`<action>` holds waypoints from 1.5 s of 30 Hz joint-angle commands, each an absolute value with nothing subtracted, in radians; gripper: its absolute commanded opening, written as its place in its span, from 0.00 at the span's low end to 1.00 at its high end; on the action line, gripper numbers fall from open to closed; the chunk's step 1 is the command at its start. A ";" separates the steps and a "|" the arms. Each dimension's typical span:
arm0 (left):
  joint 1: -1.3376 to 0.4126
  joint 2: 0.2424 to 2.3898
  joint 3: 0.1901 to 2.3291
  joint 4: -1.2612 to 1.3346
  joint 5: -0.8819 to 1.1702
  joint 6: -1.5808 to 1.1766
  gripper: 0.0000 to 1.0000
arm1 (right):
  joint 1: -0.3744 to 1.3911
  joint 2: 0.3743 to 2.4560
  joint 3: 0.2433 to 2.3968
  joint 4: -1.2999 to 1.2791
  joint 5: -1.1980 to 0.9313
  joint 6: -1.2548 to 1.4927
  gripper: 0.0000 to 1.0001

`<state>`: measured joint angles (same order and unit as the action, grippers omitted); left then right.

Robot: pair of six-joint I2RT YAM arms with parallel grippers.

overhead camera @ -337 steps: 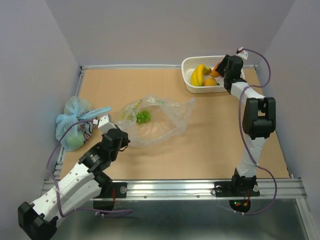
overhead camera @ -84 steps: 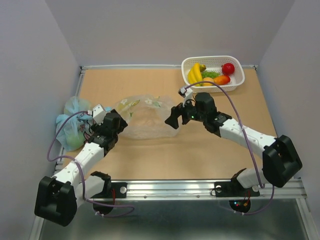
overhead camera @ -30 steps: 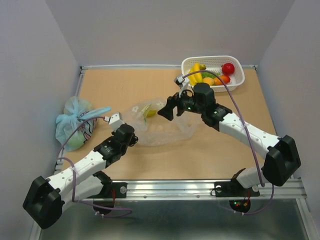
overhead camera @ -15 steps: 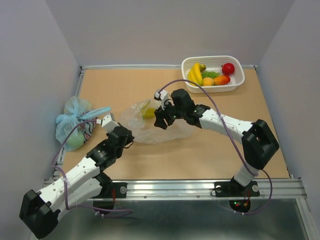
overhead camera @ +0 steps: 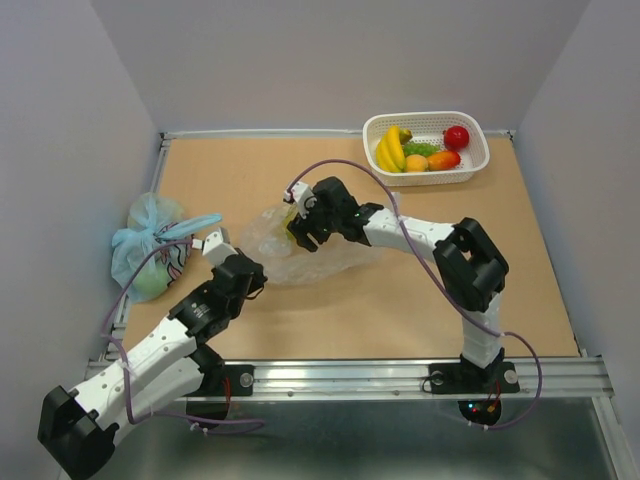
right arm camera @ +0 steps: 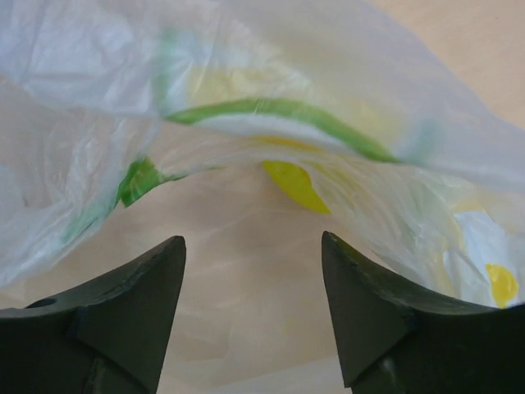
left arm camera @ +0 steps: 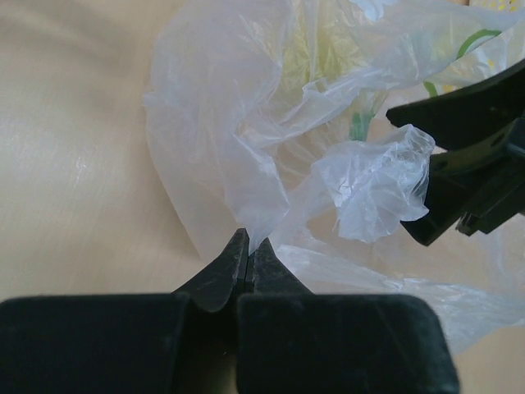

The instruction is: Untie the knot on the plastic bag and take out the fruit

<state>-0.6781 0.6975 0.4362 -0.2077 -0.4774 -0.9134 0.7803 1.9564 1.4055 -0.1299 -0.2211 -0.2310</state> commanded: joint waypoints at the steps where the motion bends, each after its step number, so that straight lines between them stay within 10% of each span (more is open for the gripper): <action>1: -0.675 0.696 0.489 -0.235 -0.472 -0.868 0.00 | 0.795 1.986 1.500 -0.074 -0.178 -0.301 0.75; 17: -0.676 0.802 0.598 -0.249 -0.331 -0.736 0.00 | 0.824 2.169 1.503 0.256 -0.247 -0.324 0.89; 30: -0.675 0.792 0.615 -0.308 -0.448 -0.767 0.00 | 0.825 2.100 1.361 0.353 -0.308 -0.212 0.01; 45: -0.538 0.897 0.666 -0.204 -0.489 -0.629 0.00 | 0.827 1.700 1.055 0.235 -0.290 -0.098 0.00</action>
